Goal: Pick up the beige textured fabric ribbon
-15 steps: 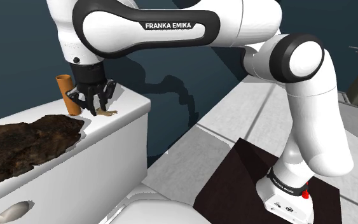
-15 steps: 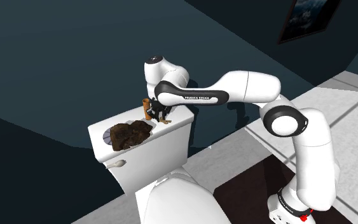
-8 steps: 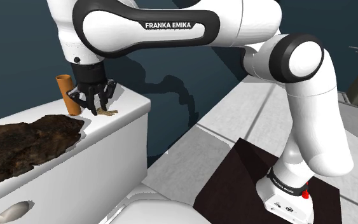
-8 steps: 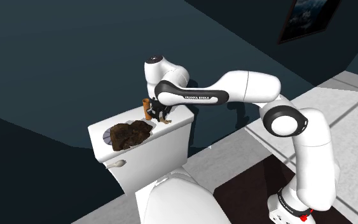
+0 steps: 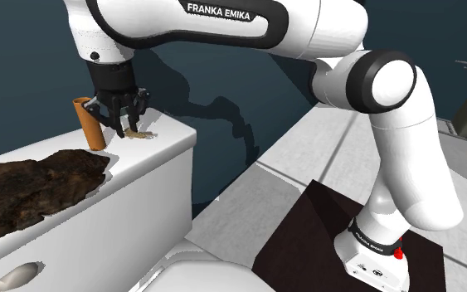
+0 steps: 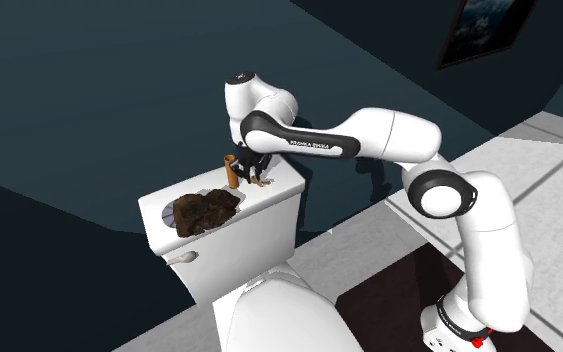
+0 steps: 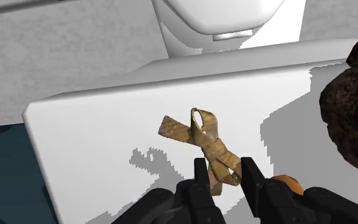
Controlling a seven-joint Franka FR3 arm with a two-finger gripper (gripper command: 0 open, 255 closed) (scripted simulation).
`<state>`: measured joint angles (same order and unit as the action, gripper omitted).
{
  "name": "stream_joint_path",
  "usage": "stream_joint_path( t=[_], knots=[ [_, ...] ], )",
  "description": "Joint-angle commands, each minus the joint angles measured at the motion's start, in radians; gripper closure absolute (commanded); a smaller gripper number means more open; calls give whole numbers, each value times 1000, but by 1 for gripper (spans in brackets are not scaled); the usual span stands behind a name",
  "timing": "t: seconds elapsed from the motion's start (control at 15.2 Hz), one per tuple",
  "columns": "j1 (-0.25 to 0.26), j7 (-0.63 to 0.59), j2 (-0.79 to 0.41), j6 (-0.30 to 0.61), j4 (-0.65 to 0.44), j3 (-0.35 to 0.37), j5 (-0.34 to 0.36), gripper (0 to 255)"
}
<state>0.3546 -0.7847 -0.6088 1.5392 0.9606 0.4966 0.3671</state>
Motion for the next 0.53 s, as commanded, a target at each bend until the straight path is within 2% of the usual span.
stream_joint_path(
  t=[0.0,0.33,0.46],
  knots=[
    [18,7,-20,-43,-66,-4,7,255],
    [86,35,-102,-172,-287,-23,35,255],
    [89,36,-106,-178,-297,-25,36,255]
  ],
)
